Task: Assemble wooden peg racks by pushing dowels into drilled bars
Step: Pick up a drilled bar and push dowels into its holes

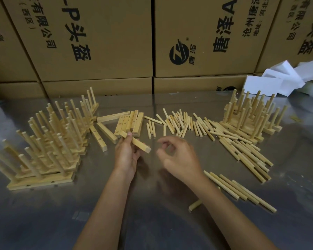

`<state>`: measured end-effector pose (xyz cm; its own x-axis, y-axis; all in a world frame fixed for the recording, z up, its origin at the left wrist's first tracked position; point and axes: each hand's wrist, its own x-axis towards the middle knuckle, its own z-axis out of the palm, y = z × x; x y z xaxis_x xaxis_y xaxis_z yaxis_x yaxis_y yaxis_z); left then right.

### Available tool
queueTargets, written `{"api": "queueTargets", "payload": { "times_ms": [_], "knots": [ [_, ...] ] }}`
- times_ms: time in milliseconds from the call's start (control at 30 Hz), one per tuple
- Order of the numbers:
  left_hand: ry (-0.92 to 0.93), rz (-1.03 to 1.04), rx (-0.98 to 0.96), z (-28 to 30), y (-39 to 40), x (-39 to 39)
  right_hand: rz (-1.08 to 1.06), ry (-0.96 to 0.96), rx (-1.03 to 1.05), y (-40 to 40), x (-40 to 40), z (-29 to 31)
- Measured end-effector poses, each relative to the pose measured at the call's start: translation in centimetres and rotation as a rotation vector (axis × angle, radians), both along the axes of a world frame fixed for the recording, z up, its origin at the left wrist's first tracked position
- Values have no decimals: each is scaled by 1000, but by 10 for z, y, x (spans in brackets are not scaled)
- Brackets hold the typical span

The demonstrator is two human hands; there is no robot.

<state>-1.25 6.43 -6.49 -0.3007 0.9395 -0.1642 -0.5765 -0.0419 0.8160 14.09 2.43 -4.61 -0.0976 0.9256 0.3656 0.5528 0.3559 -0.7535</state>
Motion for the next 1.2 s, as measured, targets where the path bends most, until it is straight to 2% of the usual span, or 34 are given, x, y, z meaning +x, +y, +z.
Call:
{"api": "queueTargets", "payload": {
  "times_ms": [167, 367, 433, 567, 700, 800, 933, 1067, 1200],
  "knots": [
    [-24, -37, -17, 0, 0, -6, -179, -133, -162, 32, 10, 7],
    [-65, -43, -54, 4, 0, -7, -255, -396, -144, 77, -7, 13],
    [-72, -53, -47, 5, 0, -8, -263, -454, -196, 88, -15, 9],
    [-36, -95, -61, 3, -1, -10, -315, -387, -290, 94, -21, -3],
    [15, -123, -46, 1, -2, -11, -263, -382, -303, 77, -12, 0],
    [70, -161, -16, 3, -3, -11, -217, -206, -234, 56, 6, 6],
    [172, -260, 13, 5, -6, -7, 30, -7, -142, 22, 17, 13],
    [252, -389, 24, 8, -11, -3, 30, 67, -28, 5, 16, 9],
    [344, -423, 40, 10, -17, -1, -6, 58, 105, 1, 18, 13]
  ]
}}
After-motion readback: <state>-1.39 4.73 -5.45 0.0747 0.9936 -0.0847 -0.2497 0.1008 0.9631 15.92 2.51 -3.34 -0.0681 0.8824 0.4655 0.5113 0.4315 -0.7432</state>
